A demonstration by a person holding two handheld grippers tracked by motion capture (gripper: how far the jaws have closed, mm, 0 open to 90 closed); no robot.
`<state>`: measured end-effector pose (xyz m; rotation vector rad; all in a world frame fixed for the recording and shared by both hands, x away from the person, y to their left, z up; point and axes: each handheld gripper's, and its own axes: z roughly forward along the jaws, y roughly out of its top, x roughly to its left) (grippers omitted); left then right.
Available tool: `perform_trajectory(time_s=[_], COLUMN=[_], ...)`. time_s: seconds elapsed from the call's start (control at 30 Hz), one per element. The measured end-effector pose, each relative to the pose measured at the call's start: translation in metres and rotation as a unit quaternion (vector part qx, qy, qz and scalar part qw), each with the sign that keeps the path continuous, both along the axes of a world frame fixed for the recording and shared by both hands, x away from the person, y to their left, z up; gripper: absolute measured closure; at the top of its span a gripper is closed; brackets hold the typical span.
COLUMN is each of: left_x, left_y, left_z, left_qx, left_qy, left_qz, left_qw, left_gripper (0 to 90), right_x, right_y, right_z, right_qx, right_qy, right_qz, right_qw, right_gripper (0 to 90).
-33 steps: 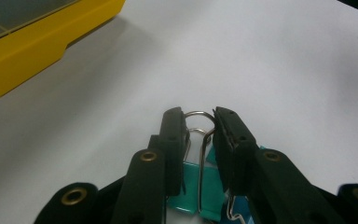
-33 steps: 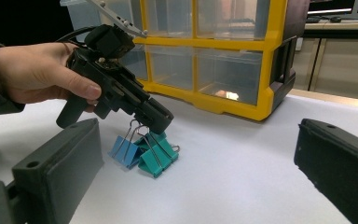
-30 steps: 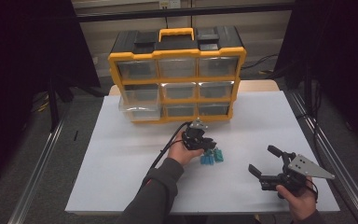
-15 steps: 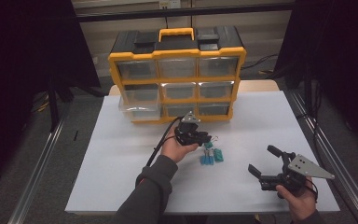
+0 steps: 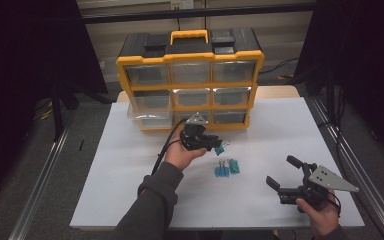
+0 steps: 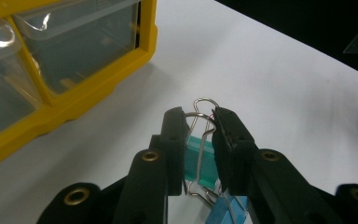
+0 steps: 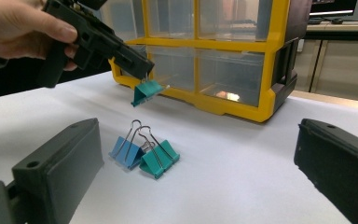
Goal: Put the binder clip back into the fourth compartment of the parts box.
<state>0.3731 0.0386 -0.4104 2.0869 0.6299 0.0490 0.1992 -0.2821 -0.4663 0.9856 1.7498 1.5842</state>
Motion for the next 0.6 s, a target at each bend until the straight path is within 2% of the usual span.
perform_trajectory(time_s=[0.37, 0.6], left_x=[-0.002, -0.003], left_y=[0.010, 0.018], left_z=[0.034, 0.057], left_qx=[0.006, -0.003], left_qy=[-0.007, -0.012], left_qz=[-0.005, 0.001], left_qw=[0.9999, 0.9999], left_gripper=[74.9, 74.9], right_x=[0.000, 0.000], right_y=[0.000, 0.000], right_z=[0.000, 0.000], right_qx=[-0.001, -0.001], right_qy=[-0.001, -0.003], right_qz=[-0.002, -0.002], right_qw=[1.0000, 1.0000], right_gripper=[0.3, 0.3])
